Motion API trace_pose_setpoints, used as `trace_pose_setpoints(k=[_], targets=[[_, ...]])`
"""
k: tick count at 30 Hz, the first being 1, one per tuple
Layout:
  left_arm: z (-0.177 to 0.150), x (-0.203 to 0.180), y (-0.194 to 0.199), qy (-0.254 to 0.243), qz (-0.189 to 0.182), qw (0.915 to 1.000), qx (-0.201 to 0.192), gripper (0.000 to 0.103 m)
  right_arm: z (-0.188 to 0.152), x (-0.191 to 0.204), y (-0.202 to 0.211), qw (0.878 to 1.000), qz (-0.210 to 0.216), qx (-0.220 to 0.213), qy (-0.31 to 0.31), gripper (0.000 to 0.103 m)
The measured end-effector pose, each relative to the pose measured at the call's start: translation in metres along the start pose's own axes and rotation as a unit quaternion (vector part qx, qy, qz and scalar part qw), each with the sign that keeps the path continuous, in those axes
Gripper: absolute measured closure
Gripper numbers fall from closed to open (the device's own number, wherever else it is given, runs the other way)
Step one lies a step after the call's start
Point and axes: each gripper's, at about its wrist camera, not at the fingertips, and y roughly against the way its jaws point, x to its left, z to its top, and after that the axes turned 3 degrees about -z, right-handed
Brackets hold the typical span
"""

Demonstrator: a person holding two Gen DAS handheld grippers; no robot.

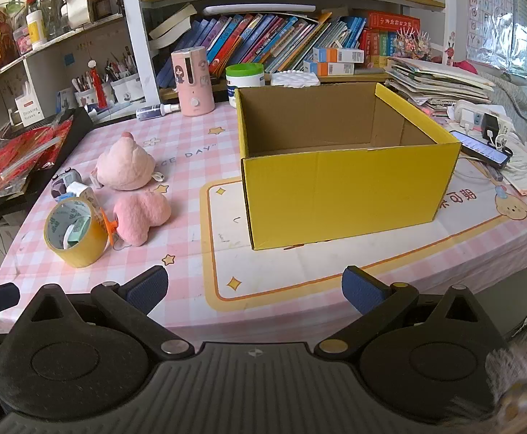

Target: Organize objects

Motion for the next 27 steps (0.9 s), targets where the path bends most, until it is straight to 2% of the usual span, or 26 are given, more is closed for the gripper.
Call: trace_pose_setpoints(k=[27], targets=[[0.001,0.005,-0.009,0.0,-0.003,1.0,0.008,0.001,0.0,0.001,-0.005,1.0,-0.004,0.006,-0.001,0.0]])
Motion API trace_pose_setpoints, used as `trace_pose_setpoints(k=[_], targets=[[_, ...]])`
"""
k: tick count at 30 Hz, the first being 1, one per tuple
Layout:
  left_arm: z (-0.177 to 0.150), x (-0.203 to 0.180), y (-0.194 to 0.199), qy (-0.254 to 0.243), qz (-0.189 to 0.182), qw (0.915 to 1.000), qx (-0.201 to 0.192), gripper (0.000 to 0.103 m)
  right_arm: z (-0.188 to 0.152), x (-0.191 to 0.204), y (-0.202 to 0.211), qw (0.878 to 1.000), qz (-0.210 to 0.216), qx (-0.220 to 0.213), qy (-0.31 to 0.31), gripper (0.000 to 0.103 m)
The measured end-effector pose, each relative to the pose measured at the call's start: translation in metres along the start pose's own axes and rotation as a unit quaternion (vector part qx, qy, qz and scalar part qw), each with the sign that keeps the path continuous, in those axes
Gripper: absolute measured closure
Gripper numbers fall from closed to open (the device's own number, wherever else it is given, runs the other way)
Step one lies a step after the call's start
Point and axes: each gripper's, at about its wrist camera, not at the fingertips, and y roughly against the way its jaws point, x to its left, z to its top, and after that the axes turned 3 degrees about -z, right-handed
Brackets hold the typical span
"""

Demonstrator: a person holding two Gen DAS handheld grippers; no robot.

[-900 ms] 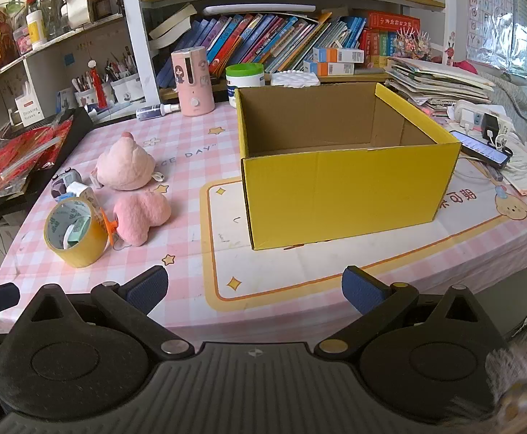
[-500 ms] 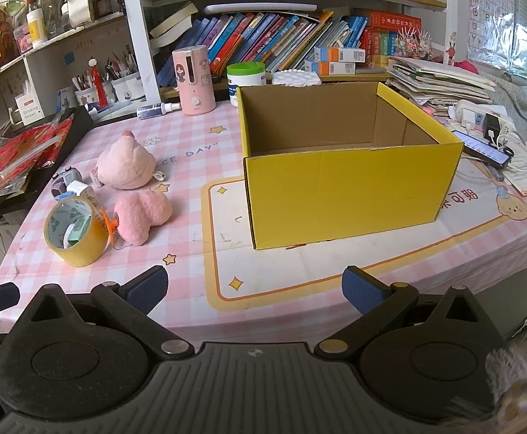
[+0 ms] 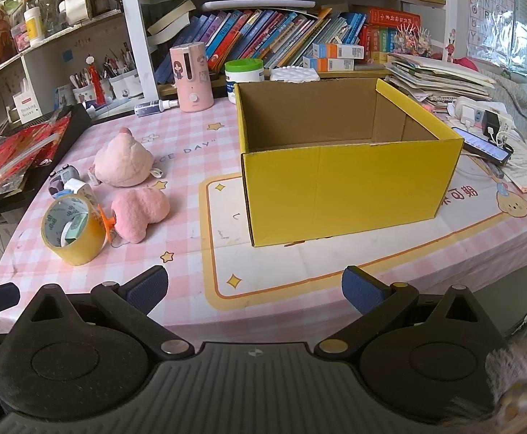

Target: Organize objects

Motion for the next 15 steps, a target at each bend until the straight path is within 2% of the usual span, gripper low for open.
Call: trace_pose_setpoints(k=[15], targets=[[0.0024,-0.0006,0.0017,-0.001,-0.001,1.0,0.0,0.001,0.0025,-0.003,0.0037,1.0,-0.001,0.001,-0.002,0.0]])
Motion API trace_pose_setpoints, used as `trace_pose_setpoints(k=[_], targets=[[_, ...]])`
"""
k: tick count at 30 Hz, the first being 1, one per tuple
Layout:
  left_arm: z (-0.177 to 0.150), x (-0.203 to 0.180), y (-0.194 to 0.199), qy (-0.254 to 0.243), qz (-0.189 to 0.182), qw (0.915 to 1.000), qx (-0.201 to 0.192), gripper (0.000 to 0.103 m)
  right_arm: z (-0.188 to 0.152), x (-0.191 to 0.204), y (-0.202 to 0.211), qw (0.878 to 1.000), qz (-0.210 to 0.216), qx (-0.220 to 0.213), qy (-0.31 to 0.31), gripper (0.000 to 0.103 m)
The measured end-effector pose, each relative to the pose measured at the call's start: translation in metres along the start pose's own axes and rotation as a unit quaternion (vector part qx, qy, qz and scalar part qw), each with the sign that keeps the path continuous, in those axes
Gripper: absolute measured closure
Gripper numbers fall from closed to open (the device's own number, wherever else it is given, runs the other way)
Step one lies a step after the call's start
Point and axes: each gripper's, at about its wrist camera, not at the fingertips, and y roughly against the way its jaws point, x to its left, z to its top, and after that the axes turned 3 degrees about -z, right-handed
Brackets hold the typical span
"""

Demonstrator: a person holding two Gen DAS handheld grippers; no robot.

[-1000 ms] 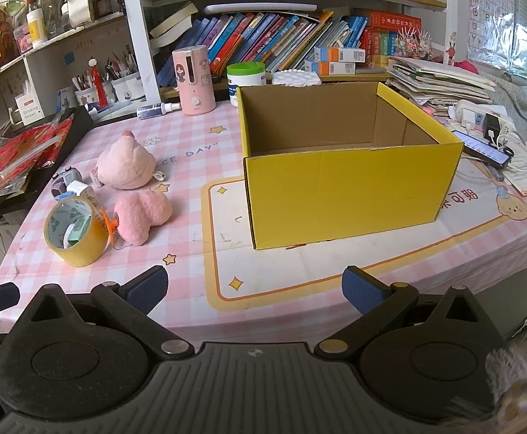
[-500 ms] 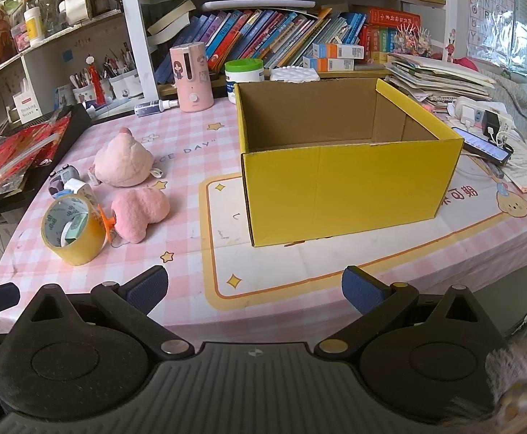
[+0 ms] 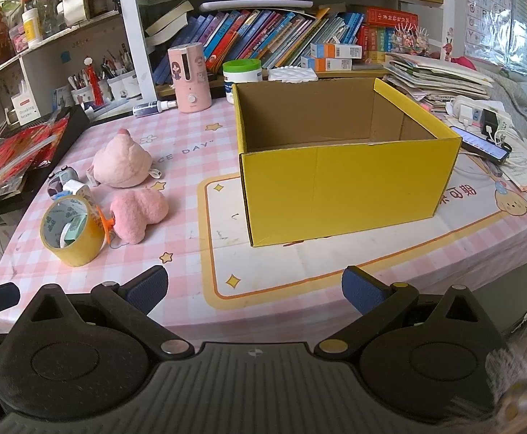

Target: Organize objects

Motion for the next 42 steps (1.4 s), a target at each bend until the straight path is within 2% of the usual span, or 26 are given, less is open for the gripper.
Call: trace_pose_setpoints(k=[20,42], targets=[[0.0,0.003,0.0,0.001,-0.003,1.0,-0.002,0.001,0.0,0.004,-0.001,1.0,0.0,-0.001,0.002,0.0],[-0.002,0.022,0.005,0.012,-0.023,0.9996,-0.008,0.001,0.001,0.016,0.007,1.0,0.006,-0.011,0.006,0.0]])
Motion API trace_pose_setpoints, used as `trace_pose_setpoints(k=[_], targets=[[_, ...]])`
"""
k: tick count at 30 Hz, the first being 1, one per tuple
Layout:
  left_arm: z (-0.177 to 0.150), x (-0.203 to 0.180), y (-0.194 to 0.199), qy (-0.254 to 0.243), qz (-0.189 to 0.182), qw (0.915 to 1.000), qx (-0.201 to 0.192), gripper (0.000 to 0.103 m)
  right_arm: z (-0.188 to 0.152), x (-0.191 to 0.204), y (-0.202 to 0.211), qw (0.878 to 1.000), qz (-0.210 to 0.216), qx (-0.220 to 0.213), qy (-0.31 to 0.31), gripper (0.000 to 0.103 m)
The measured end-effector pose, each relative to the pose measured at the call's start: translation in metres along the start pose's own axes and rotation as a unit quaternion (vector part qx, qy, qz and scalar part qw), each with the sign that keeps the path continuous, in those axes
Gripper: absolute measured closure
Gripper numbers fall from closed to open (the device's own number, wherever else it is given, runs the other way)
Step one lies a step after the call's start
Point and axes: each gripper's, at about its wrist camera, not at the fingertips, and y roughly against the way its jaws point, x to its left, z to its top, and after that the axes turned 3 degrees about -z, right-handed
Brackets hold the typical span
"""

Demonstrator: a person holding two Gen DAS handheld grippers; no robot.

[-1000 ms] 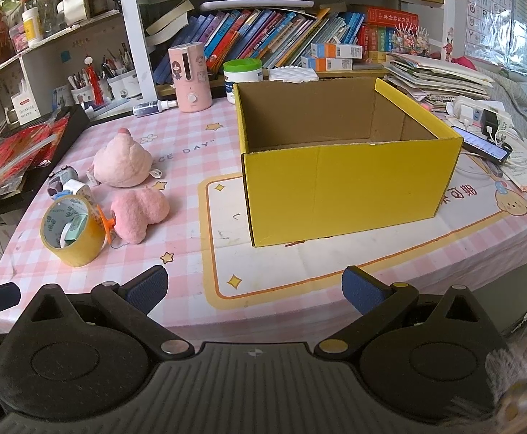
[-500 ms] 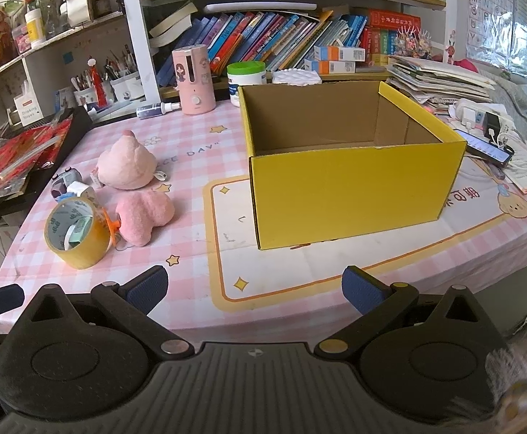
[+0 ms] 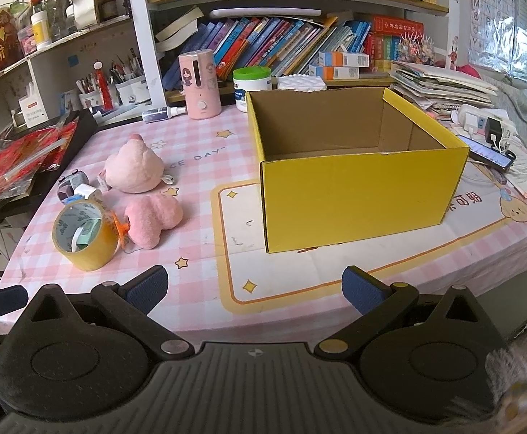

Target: Organize objects

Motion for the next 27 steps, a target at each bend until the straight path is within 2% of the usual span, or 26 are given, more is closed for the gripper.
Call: trace_pose_setpoints(k=[13,27], targets=[[-0.005,0.015,0.002,0.016,0.008,0.9998,0.005,0.001,-0.003,0.015,-0.001,1.0,0.011,0.011,0.017,0.0],[-0.01,0.045,-0.004,0.062,0.034,0.9973,0.019,0.001,0.0,0.04,-0.017,0.997,0.062,0.032,0.038,0.0]])
